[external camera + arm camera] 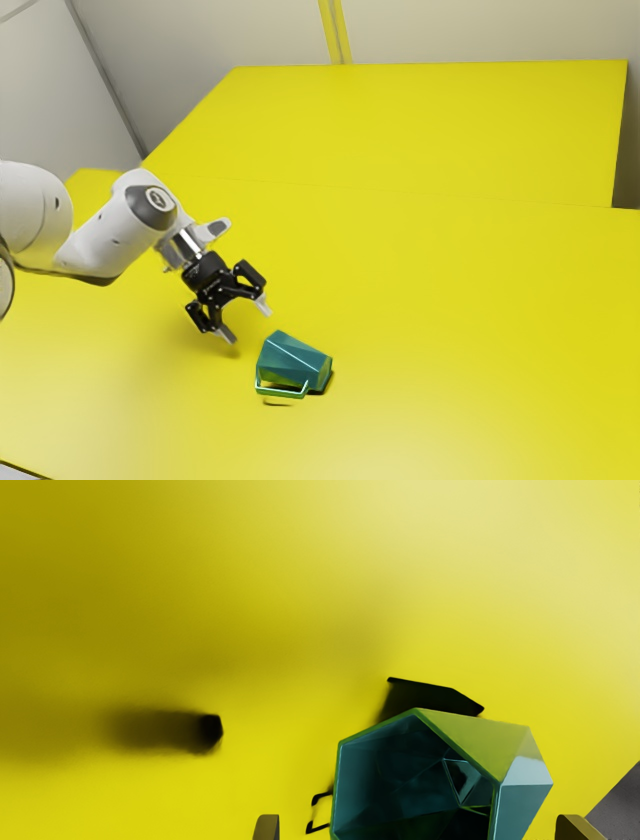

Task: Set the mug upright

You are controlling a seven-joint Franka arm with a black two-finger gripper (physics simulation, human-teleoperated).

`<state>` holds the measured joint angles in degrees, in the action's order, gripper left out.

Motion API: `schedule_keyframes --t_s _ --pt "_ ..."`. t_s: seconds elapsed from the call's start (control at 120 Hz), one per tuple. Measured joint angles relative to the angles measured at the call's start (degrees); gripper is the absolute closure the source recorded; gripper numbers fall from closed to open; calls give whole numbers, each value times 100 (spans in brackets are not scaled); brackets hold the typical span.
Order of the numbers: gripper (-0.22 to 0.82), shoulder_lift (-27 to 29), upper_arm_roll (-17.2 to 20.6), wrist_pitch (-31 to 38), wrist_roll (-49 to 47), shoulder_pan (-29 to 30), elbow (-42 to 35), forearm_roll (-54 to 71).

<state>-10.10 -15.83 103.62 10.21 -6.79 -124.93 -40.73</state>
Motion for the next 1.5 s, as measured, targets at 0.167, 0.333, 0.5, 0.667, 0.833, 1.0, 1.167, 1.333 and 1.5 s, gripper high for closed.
schedule_keyframes --t_s 0.167,0.333,0.5,0.667,0.833,1.0,1.167,1.333,1.5 --pt "0 -111 178 10 5 -10 -39 -434" --pt "0 -198 358 14 5 -17 -46 -784" --pt "0 -270 459 21 -3 -27 -100 -1071" --pt "12 -293 488 54 -29 -28 -77 -1144" --pt "52 -287 521 94 -125 -33 -49 -1090" --pt "68 -263 533 113 -232 -41 -1 -1065" --pt "74 -231 621 124 -363 -47 120 -1038" --pt "76 -192 688 256 -503 -43 137 -835" --pt "77 134 982 583 -651 -56 184 -100"
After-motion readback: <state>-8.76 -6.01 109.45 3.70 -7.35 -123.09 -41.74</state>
